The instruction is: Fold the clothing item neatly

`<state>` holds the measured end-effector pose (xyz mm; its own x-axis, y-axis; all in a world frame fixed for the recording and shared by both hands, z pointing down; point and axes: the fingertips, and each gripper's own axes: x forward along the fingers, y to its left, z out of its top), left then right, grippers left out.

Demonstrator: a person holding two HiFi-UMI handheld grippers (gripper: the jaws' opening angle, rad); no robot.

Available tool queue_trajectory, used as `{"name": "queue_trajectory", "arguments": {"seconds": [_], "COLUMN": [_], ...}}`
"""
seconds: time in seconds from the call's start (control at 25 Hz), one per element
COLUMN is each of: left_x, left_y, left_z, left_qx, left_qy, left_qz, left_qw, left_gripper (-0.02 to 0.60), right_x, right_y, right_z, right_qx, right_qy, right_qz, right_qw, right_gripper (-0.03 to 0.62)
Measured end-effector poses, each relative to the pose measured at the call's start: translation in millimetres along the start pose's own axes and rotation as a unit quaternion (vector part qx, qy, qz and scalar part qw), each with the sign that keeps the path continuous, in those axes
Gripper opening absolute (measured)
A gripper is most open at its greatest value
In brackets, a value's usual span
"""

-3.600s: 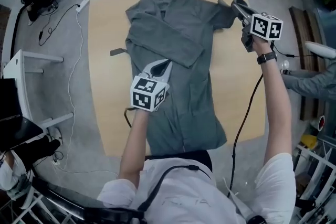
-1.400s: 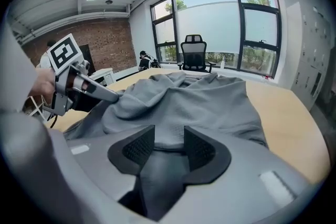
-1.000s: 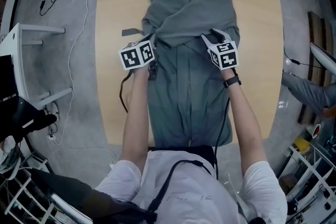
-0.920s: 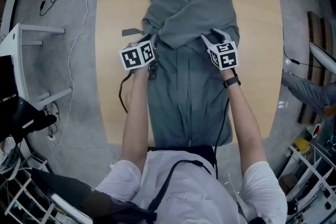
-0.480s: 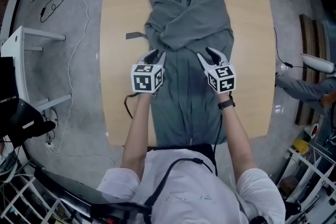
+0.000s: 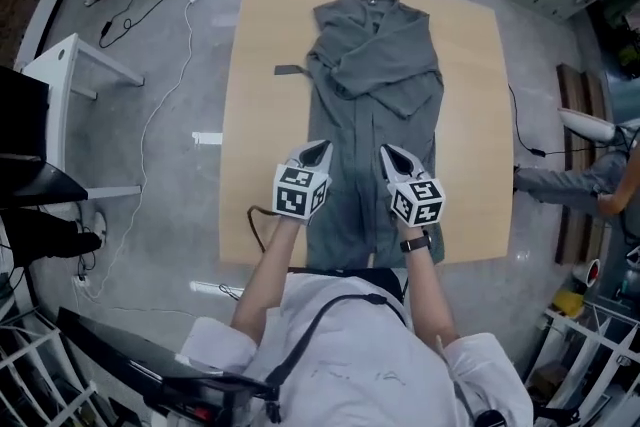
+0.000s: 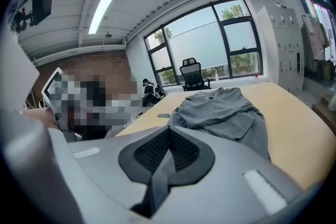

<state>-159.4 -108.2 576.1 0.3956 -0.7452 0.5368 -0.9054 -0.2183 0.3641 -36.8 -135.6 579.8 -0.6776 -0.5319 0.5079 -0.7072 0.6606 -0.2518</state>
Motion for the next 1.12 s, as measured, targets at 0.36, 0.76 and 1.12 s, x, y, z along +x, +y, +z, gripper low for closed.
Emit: {"name": "queue_trajectory", "arguments": {"seconds": [0.36,0.76,1.12], "left_x": [-65.4,-145.9,-178.6], "left_y": [-73.8,-182.1,-240.5], "left_z": [-42.4,-95.1,-129.7], "left_qx": [0.048,0.060,0.076], "left_qy": [-0.038,-0.113,-0.133], "left_qz": [-0.033,0.038,0.037], "left_qw": [0.9976,0.9911,0.9875], "left_gripper": [0.000,0.002,0.002], "right_x": [-94.3,-235.6,-303.5], "right_y": [55.0,91.8,128.9], "right_z": [-35.2,-83.1,-98.3], "right_qx": [-0.002,-0.077,-0.028], "right_qy": [-0.063,-0.126,-0.192], "right_qz": [0.035,0.086,0.172], "right_qw": [0.997,0.985,0.966], "right_gripper": [0.005,0.005,-0.008]}}
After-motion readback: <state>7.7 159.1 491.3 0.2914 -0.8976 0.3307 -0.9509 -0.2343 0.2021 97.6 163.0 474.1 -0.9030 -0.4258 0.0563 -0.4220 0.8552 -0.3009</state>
